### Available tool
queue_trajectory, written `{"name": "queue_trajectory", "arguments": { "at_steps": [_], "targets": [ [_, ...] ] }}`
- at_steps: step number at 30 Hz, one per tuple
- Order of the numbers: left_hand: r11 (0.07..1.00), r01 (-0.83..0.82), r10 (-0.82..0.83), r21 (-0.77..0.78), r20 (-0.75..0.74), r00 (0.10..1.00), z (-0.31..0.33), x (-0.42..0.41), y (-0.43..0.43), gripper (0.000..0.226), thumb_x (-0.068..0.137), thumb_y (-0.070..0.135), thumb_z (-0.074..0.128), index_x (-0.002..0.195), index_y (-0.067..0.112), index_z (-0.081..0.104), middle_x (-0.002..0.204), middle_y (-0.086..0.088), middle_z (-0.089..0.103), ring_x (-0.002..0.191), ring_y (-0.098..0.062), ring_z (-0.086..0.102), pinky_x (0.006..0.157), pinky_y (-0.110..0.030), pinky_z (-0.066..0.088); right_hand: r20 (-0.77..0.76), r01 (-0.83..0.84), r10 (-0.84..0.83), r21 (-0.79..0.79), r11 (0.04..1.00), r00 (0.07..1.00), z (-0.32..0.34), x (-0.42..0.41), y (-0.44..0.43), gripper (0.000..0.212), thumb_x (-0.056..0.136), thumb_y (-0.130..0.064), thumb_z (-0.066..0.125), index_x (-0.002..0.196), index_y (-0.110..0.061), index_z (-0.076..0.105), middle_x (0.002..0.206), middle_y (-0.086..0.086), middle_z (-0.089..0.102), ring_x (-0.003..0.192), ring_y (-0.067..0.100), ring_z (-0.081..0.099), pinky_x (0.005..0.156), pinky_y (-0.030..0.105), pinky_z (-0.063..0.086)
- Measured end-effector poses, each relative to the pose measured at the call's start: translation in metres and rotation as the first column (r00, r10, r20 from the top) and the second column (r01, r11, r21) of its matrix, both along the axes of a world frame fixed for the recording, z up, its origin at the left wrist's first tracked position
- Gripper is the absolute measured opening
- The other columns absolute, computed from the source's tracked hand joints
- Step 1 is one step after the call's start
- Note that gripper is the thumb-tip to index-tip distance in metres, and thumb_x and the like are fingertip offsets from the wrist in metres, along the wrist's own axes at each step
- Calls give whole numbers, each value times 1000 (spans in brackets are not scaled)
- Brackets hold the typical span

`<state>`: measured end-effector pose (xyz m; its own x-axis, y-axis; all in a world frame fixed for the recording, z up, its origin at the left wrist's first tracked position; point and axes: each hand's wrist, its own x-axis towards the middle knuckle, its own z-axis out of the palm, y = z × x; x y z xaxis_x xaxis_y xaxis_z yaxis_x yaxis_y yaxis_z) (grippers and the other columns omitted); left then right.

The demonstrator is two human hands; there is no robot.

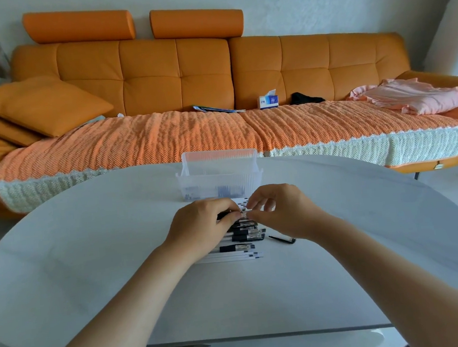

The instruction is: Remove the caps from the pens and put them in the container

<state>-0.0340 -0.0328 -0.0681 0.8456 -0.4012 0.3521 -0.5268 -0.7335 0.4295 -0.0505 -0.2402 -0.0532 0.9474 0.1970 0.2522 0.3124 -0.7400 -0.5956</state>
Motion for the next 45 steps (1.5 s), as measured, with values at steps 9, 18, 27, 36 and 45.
{"name": "queue_trajectory", "arguments": {
  "at_steps": [9, 18, 27, 36, 45],
  "targets": [
    [997, 22, -24, -77, -17, 1000, 1, -2, -20, 10, 91, 38, 61, 94, 35, 70, 91, 21, 68, 84, -3, 61, 71, -26, 51, 66, -33, 42, -123, 992, 997, 6, -5, -14, 10, 86, -33, 71, 93, -37, 66, 84, -22, 64, 73, 3, 63, 70, 24, 54],
    [996, 47, -33, -72, 179, 983, 11, -1, -36, 5, 88, 33, 64, 84, 34, 66, 84, 21, 65, 67, 11, 51, 53, -12, 30, 41, -46, 47, -31, 998, 998, 11, -2, -18, 16, 92, -18, 61, 81, -27, 69, 74, -15, 61, 68, 5, 54, 66, 25, 44],
    [997, 79, -80, 19, 394, 916, 7, 4, -47, 8, 88, 32, 60, 83, 31, 67, 76, 14, 63, 67, -8, 58, 48, -21, 38, -356, 74, 51, 331, 941, 933, 11, 3, -18, 30, 94, -9, 50, 65, -15, 56, 50, -10, 41, 49, 14, 33, 52, 29, 35],
    [999, 33, -31, 0, 289, 957, 2, 6, -47, 9, 88, 32, 60, 82, 32, 66, 77, 15, 64, 66, -7, 57, 49, -20, 35, -290, 103, -38, 212, 972, 956, 6, 5, -14, 28, 91, -11, 51, 65, -18, 57, 56, -3, 42, 51, 13, 36, 53, 29, 36],
    [999, 8, -26, 45, 426, 904, 0, 3, -48, 17, 91, 32, 53, 80, 28, 65, 72, 10, 60, 62, -13, 53, 48, -24, 37, -556, 184, 93, 423, 887, 826, 11, 8, -12, 28, 94, -14, 42, 66, -16, 41, 58, -1, 26, 53, 18, 20, 54, 30, 31]
  ]
}}
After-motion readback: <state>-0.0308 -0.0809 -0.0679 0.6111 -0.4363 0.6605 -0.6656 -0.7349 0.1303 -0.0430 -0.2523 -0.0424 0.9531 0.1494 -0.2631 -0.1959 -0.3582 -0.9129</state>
